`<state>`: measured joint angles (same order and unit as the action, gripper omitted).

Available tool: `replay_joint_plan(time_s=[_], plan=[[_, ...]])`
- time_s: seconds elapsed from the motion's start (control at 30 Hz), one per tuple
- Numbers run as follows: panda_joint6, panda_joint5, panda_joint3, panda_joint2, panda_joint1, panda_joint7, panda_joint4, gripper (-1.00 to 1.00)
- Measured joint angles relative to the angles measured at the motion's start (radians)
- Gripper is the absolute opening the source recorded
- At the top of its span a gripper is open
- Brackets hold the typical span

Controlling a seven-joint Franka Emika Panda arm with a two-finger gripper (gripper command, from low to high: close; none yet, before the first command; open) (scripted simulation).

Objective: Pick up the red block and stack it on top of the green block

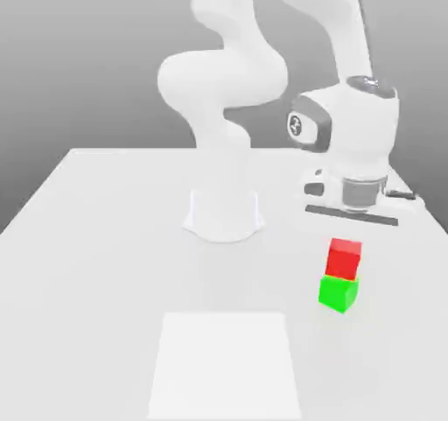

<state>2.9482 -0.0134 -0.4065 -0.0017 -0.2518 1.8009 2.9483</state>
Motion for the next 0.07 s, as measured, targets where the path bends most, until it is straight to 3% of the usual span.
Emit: replay_joint_plan(time_s=[0.07], plan=[[0.0,0.0,0.0,0.0,0.006,0.0,0.0,1.0]])
